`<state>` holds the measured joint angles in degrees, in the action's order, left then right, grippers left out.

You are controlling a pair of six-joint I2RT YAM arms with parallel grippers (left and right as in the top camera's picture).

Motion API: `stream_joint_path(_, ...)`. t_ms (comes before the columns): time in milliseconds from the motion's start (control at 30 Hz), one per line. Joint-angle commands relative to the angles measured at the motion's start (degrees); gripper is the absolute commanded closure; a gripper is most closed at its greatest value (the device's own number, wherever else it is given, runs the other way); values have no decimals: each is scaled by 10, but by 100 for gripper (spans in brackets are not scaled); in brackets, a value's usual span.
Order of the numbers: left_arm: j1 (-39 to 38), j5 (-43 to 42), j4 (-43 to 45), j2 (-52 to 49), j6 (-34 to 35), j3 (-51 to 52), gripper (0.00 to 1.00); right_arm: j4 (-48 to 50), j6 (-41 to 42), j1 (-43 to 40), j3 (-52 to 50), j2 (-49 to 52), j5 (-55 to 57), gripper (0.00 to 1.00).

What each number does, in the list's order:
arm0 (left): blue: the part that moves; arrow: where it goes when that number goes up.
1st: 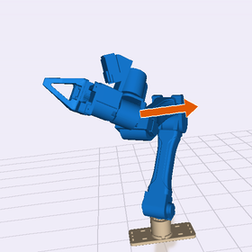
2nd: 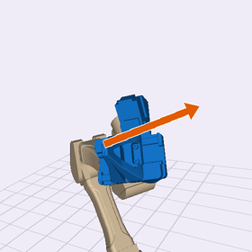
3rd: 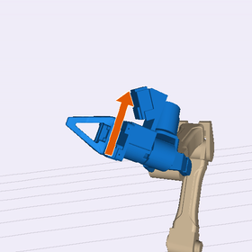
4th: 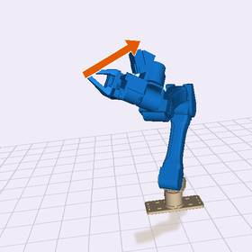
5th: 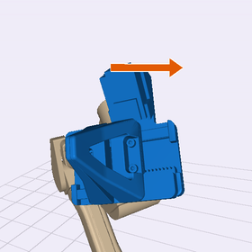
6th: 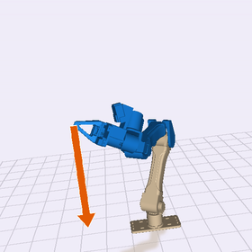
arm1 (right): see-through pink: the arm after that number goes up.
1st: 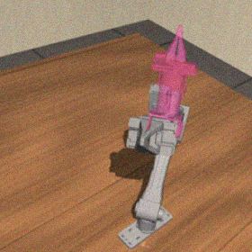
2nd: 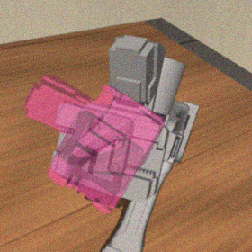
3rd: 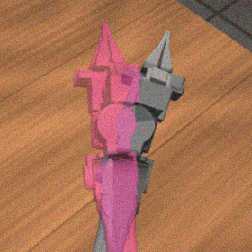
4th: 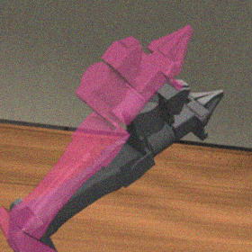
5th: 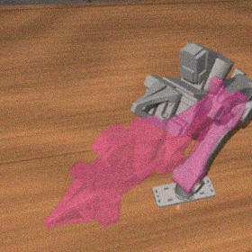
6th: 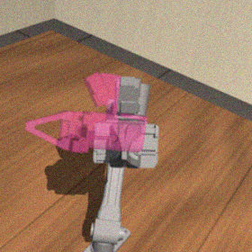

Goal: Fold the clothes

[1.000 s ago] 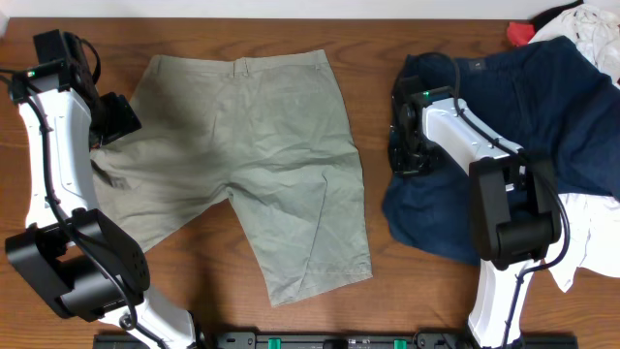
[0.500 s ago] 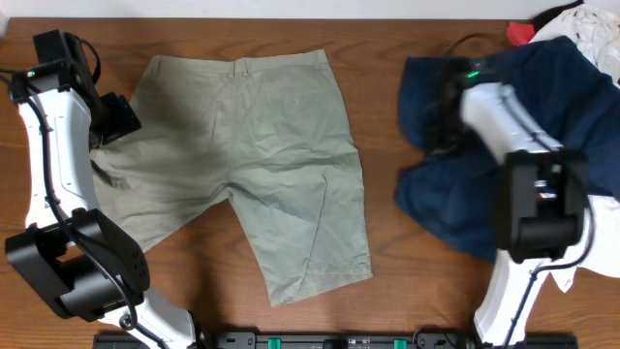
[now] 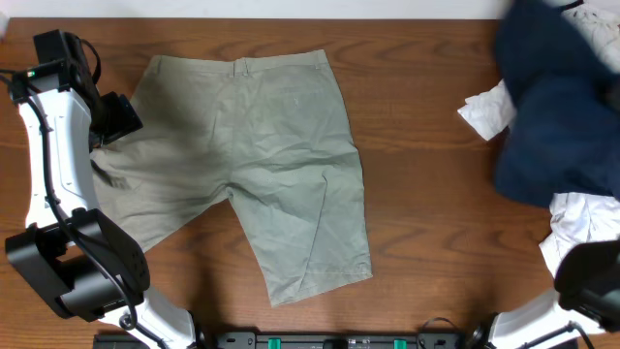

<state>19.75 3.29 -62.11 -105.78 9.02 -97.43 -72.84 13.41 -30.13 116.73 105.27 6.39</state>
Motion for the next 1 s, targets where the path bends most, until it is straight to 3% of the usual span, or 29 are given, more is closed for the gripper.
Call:
stream_joint_path(0,-2,-7,-1,4,-1,1,21,1,37,-74,-2,12,-22,99)
stream_joint_path(67,-2,-7,-1,4,-1,1,21,2,37,-110,-5,14,-72,85)
stream_joint_path(167,-2,-10,-1,4,-1,1,20,2,10,-146,-6,14,-136,33)
stream_joint_path(233,-2,-14,-1,4,-1,1,20,2,-14,-153,-5,14,-166,17)
stream_joint_path(267,-2,-14,-1,4,-1,1,21,2,-28,-152,-5,14,-181,14)
stream_joint_path(400,-2,-14,-2,4,-1,1,21,2,-99,-128,-5,14,-251,7)
stream_joint_path(567,-2,-14,-2,4,-1,1,20,-7,-155,-41,-5,1,-294,6)
stream_joint_path(800,-2,-14,-2,4,-1,1,20,16,-165,153,-25,-2,-271,11)
stream_joint_path(967,-2,-14,-2,2,-2,1,20,107,-130,296,-88,2,-206,11)
